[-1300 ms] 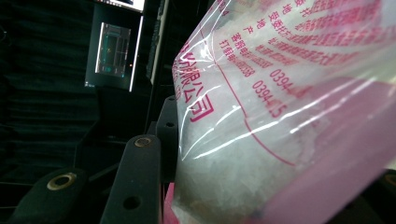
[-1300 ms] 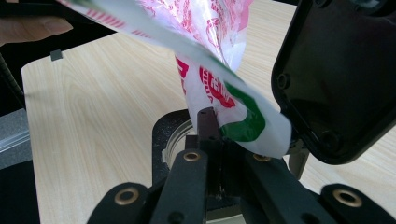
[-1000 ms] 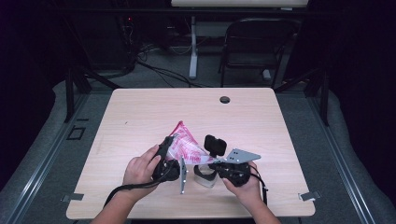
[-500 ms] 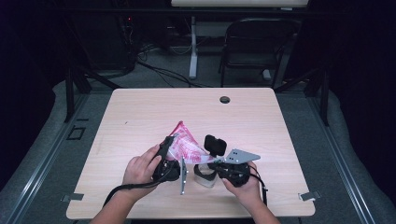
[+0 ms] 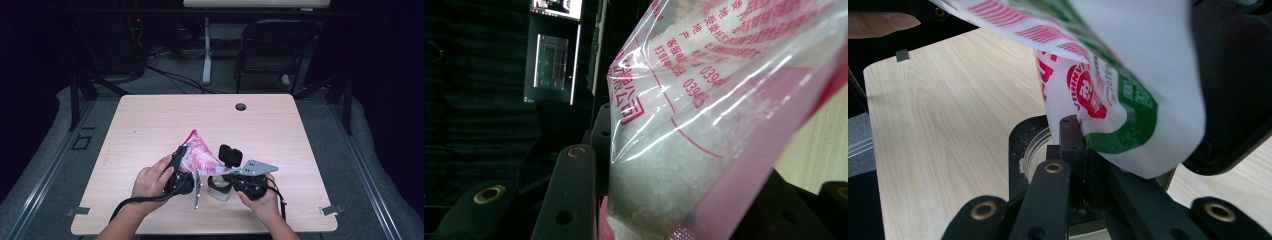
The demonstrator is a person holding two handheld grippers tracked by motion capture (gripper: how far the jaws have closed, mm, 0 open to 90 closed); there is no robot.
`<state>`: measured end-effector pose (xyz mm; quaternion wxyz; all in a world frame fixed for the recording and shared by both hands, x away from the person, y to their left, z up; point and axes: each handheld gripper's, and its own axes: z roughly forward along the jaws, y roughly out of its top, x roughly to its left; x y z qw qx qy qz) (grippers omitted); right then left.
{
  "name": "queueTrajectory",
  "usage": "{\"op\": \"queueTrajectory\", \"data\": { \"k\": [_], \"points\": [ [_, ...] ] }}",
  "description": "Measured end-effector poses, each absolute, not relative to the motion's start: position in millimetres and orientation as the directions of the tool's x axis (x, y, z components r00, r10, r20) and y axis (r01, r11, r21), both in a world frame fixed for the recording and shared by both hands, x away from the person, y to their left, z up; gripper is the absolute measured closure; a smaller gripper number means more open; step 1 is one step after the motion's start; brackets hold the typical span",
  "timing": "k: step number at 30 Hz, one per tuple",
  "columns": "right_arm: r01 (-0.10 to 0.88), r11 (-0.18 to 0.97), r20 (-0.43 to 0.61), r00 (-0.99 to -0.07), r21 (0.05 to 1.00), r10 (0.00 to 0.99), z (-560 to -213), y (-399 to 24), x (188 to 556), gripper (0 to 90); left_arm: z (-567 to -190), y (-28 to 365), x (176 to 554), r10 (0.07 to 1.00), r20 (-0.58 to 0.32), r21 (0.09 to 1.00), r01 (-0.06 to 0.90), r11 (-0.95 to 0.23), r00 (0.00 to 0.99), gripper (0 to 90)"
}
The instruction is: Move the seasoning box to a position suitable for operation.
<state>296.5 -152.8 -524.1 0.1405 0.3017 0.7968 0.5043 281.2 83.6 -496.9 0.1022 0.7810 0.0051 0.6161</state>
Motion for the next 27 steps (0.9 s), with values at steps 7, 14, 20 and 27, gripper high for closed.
{"op": "queueTrajectory", "data": {
  "k": [7, 14, 20, 27],
  "points": [
    [0.337, 0.324, 0.067, -0.777, 0.884, 0.625, -524.6, -152.1, 296.5, 89.5, -498.3, 83.3, 281.7, 0.121, 0.966, 0.152, -0.125, -0.98, 0.23, 64.4],
    [0.327, 0.308, 0.069, -0.778, 0.893, 0.625, -523.2, -154.1, 296.0, 87.6, -500.6, 87.5, 284.1, 0.108, 0.964, 0.138, -0.11, -0.984, 0.243, 66.8],
    [0.328, 0.299, 0.075, -0.777, 0.896, 0.626, -522.5, -155.1, 295.9, 86.5, -501.1, 88.9, 285.1, 0.096, 0.967, 0.126, -0.116, -0.985, 0.238, 67.7],
    [0.328, 0.291, 0.08, -0.776, 0.899, 0.626, -521.8, -155.7, 295.6, 84.6, -502.0, 89.8, 284.9, 0.083, 0.967, 0.116, -0.126, -0.985, 0.24, 67.9]
  ]
}}
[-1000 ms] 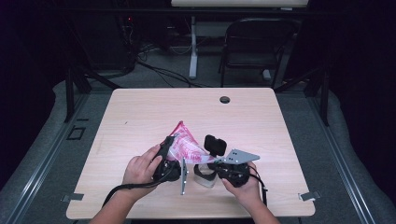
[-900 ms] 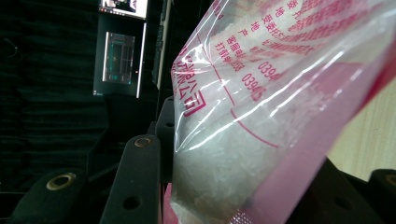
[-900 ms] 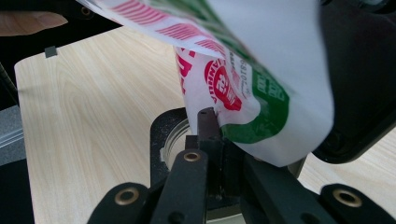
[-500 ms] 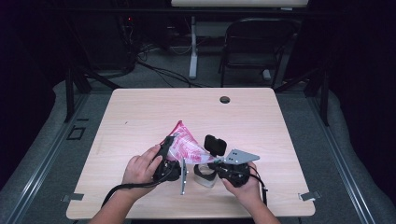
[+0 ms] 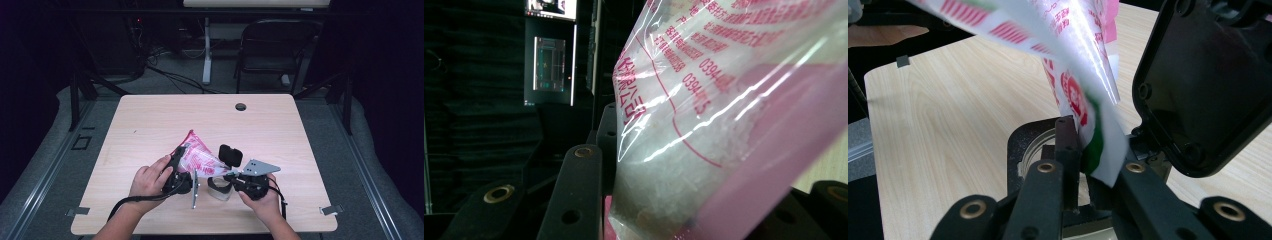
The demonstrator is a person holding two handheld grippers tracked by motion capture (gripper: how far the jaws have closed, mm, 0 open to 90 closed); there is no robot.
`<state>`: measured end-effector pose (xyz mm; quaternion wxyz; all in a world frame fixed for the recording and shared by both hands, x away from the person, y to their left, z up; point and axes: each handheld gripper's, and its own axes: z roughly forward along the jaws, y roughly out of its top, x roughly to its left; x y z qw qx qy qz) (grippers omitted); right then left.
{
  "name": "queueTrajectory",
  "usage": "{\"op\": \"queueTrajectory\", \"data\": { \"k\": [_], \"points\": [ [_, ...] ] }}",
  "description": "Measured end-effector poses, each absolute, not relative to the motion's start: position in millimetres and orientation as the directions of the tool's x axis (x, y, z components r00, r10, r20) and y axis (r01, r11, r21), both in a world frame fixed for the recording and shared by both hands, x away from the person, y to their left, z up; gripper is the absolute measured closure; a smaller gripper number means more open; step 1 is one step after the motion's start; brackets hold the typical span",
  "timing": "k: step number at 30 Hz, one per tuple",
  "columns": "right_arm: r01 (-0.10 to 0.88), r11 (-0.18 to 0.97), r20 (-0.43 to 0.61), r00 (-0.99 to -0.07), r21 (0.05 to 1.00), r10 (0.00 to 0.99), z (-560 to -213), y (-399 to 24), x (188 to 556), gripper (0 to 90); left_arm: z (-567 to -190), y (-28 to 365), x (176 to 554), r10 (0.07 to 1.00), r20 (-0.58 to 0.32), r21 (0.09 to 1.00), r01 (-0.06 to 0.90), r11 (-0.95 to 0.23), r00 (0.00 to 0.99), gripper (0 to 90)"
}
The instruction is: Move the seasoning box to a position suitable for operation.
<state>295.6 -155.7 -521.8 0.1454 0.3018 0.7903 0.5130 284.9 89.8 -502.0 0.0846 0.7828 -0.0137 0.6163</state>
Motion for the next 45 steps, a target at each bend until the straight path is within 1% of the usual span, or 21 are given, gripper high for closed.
{"op": "queueTrajectory", "data": {
  "k": [4, 18, 21, 25, 45],
  "points": [
    [0.326, 0.291, 0.08, -0.776, 0.899, 0.625, -521.2, -156.4, 295.3, 83.9, -501.7, 90.9, 284.4, 0.065, 0.969, 0.098, -0.132, -0.986, 0.24, 68.2],
    [0.318, 0.286, 0.077, -0.779, 0.904, 0.622, -519.3, -156.8, 294.3, 82.1, -500.7, 92.7, 285.1, 0.052, 0.968, 0.088, -0.136, -0.987, 0.245, 68.4],
    [0.315, 0.282, 0.079, -0.781, 0.906, 0.619, -518.4, -157.0, 293.8, 84.2, -500.5, 92.8, 284.8, 0.06, 0.968, 0.095, -0.136, -0.986, 0.244, 68.4],
    [0.316, 0.286, 0.08, -0.785, 0.905, 0.614, -517.7, -156.7, 293.3, 86.7, -499.0, 92.2, 284.0, 0.049, 0.972, 0.083, -0.14, -0.987, 0.231, 68.4],
    [0.311, 0.319, 0.063, -0.796, 0.895, 0.602, -518.3, -152.2, 291.4, 88.9, -495.0, 91.0, 279.2, 0.02, 0.975, 0.052, -0.139, -0.989, 0.22, 68.3]
  ]
}}
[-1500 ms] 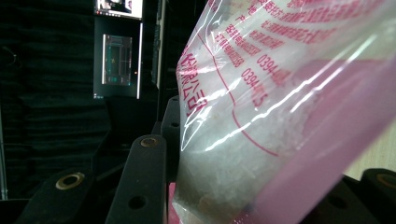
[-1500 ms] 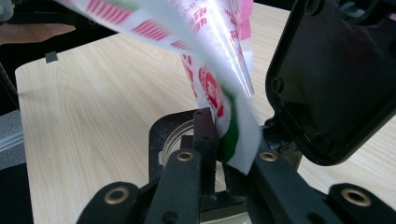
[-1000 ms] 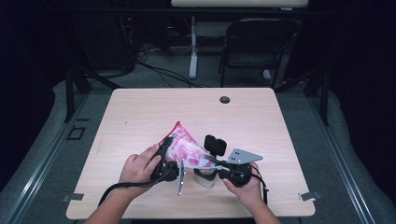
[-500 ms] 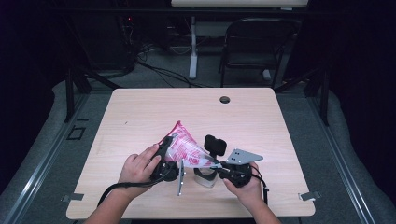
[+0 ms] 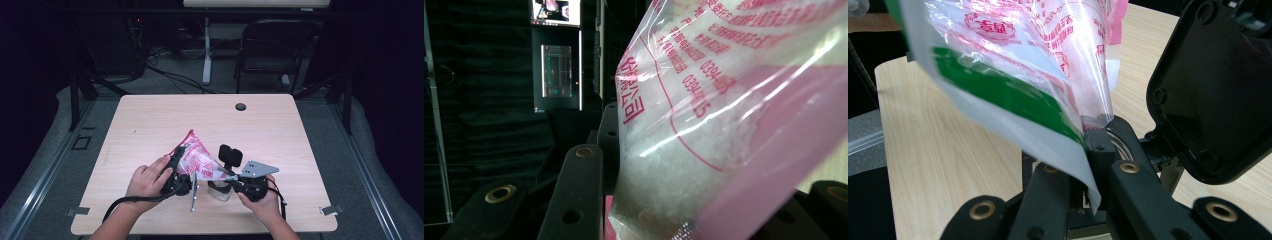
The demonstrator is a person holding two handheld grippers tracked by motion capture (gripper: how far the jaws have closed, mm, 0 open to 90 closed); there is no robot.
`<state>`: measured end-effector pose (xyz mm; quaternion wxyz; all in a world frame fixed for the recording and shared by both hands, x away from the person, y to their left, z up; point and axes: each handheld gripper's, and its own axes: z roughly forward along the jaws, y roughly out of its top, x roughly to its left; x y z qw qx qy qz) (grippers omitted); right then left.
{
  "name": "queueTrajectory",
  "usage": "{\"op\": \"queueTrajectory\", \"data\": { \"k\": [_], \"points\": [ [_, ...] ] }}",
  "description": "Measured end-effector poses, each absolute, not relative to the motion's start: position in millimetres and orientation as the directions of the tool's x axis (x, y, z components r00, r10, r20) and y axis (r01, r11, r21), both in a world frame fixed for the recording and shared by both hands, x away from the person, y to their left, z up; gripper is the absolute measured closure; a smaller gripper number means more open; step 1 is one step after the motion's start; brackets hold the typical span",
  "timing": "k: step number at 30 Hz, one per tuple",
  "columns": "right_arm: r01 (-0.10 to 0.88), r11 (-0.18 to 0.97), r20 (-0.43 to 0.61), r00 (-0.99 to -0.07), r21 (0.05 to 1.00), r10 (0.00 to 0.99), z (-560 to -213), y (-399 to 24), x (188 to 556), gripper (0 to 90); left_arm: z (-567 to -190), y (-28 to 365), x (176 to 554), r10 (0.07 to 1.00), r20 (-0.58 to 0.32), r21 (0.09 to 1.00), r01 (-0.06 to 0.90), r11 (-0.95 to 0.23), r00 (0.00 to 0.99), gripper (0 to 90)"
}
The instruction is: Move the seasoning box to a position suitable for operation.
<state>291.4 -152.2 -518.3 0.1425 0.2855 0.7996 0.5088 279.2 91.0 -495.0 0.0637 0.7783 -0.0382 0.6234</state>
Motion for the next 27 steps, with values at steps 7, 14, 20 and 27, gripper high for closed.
{"op": "queueTrajectory", "data": {
  "k": [7, 14, 20, 27],
  "points": [
    [0.311, 0.319, 0.061, -0.795, 0.895, 0.604, -518.9, -152.5, 291.7, 89.0, -495.5, 89.9, 280.0, 0.022, 0.975, 0.054, -0.143, -0.988, 0.22, 68.3],
    [0.313, 0.32, 0.061, -0.794, 0.894, 0.605, -519.6, -151.7, 291.6, 89.1, -494.8, 89.3, 279.7, 0.017, 0.976, 0.049, -0.143, -0.989, 0.218, 68.3],
    [0.315, 0.326, 0.06, -0.795, 0.891, 0.604, -520.1, -151.9, 291.9, 89.1, -495.3, 89.0, 279.2, 0.016, 0.973, 0.048, -0.137, -0.989, 0.23, 68.3],
    [0.317, 0.328, 0.061, -0.795, 0.89, 0.604, -520.6, -152.3, 292.5, 89.1, -493.4, 87.3, 279.0, 0.004, 0.975, 0.037, -0.144, -0.989, 0.22, 68.2]
  ]
}}
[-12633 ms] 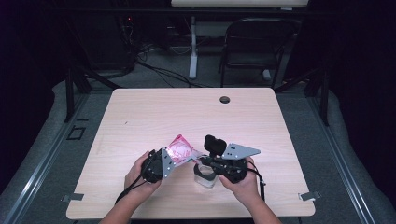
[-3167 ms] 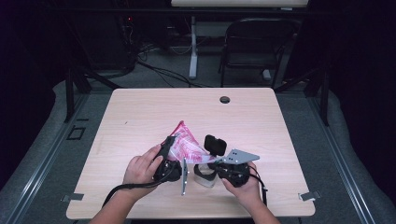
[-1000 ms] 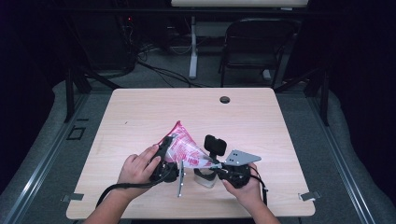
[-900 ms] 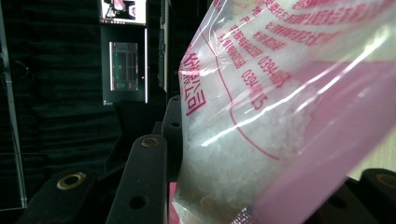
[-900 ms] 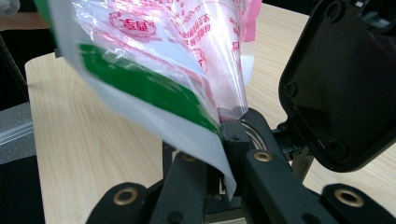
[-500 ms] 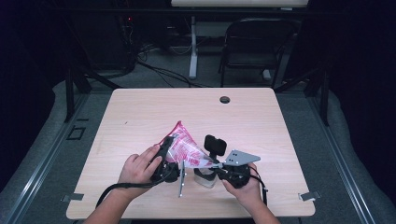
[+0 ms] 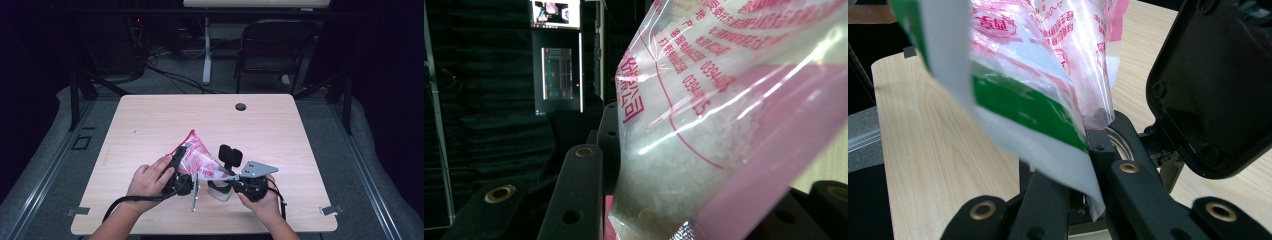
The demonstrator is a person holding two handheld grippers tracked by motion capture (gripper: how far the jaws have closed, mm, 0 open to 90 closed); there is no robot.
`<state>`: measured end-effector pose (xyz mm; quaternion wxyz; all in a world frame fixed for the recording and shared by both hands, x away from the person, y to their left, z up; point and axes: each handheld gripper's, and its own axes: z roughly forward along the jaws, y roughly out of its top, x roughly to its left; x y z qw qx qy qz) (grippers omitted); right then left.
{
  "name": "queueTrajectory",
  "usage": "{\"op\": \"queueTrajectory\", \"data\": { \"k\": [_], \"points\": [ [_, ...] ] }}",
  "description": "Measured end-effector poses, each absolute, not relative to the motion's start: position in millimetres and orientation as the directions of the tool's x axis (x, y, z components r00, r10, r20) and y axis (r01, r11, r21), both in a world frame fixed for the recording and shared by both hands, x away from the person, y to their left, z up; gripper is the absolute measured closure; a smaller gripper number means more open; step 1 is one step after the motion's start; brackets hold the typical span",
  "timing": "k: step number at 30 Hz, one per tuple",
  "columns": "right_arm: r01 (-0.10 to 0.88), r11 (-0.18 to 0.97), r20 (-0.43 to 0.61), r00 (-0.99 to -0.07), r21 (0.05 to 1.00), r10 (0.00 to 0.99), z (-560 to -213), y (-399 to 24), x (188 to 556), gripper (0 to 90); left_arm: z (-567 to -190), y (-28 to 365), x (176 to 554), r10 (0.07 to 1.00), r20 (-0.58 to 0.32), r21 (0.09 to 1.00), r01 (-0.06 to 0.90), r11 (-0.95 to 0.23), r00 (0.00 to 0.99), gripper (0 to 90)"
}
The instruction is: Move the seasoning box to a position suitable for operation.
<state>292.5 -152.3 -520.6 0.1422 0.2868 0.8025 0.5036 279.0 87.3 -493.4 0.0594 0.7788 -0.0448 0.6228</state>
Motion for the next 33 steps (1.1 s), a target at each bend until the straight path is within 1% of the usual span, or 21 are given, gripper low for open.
{"op": "queueTrajectory", "data": {
  "k": [33],
  "points": [
    [0.323, 0.333, 0.062, -0.794, 0.886, 0.605, -522.5, -151.3, 292.3, 89.2, -491.1, 84.3, 278.3, 0.002, 0.976, 0.034, -0.148, -0.988, 0.216, 68.2]
  ]
}}
